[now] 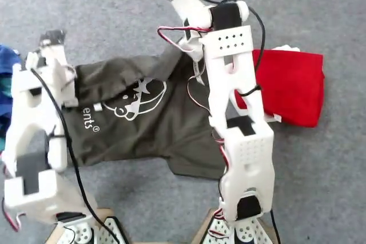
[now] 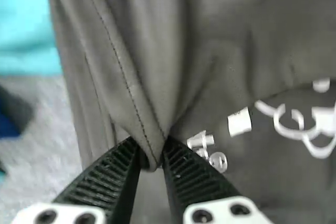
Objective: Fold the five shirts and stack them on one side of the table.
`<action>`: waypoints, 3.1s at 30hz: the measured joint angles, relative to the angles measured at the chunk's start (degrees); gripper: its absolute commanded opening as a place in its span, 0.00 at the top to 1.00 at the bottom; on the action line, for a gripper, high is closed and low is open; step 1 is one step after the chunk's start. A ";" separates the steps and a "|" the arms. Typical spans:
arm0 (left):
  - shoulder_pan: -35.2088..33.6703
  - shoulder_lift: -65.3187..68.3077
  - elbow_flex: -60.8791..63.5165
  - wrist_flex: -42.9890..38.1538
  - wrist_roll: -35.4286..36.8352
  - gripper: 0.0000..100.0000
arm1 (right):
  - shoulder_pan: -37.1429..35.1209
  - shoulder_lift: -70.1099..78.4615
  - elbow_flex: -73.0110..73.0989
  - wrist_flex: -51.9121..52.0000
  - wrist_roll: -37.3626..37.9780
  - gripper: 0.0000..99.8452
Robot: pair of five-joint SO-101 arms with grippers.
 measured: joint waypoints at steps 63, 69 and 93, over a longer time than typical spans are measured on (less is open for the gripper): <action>-15.30 -31.38 29.71 3.87 -25.67 0.97 | 11.43 -78.24 113.05 -14.51 18.02 0.99; -17.05 -31.38 29.89 3.87 -26.81 0.97 | 11.43 -78.24 113.05 -14.95 18.02 0.99; -20.66 -31.38 29.19 6.24 -26.64 0.79 | 11.43 -78.24 112.88 -13.27 18.37 0.69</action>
